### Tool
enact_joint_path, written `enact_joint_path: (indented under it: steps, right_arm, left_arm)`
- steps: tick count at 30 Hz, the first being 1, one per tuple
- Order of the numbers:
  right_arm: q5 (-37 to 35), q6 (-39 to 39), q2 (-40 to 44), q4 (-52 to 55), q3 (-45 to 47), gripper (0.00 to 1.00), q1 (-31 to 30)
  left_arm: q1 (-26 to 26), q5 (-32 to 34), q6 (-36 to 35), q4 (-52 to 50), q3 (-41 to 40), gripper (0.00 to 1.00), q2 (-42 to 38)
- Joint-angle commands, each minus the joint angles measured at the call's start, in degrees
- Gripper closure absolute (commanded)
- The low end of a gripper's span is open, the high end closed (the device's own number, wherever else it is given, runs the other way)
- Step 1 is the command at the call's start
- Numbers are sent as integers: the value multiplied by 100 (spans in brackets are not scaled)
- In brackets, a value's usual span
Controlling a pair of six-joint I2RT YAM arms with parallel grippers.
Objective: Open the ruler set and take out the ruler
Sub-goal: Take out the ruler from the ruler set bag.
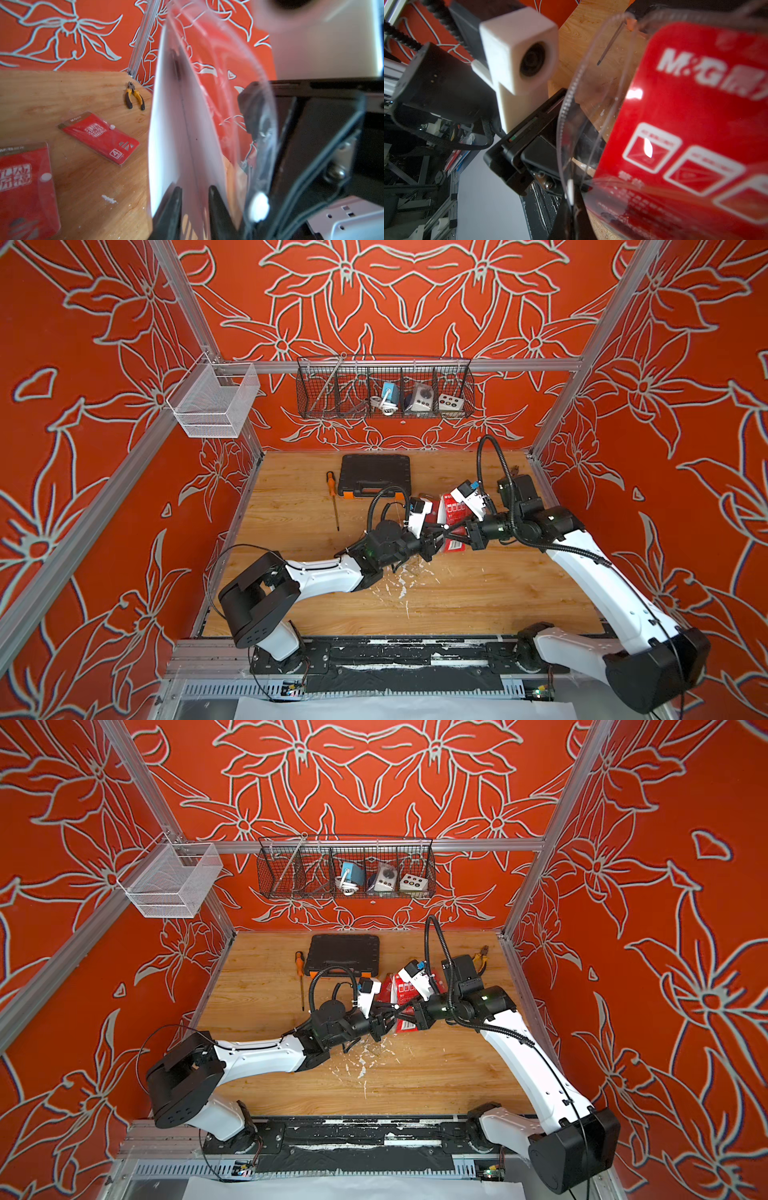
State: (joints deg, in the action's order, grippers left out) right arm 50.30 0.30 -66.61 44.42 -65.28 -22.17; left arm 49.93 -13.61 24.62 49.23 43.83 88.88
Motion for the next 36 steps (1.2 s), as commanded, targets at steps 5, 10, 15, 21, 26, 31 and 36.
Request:
enact_joint_path:
  steps: [5, 10, 15, 21, 26, 31, 36]
  right_arm:
    - [37, -169, -107, 182, -270, 100, -125]
    - [9, -220, -86, 299, -345, 100, -154]
    - [85, -303, -50, 366, -354, 100, -282]
    - [-106, -506, -56, 674, -455, 100, -380]
    - [-188, -585, 23, 757, -451, 100, -402]
    - [-233, -732, 43, 878, -442, 100, -419]
    - [-223, -907, 143, 1003, -464, 100, -450]
  left_arm:
    - [37, -460, -452, 749, -175, 74, -251]
    - [34, -818, -854, 724, -245, 66, -279]
    - [34, -1061, -892, 1007, -242, 59, -157]
    - [34, -1556, -680, 1402, -84, 79, 144]
    - [34, -1551, -641, 1331, -36, 85, 151]
    - [20, -1828, -325, 1553, -18, 85, 148]
    - [-27, -2349, 364, 2010, 103, 82, 416]
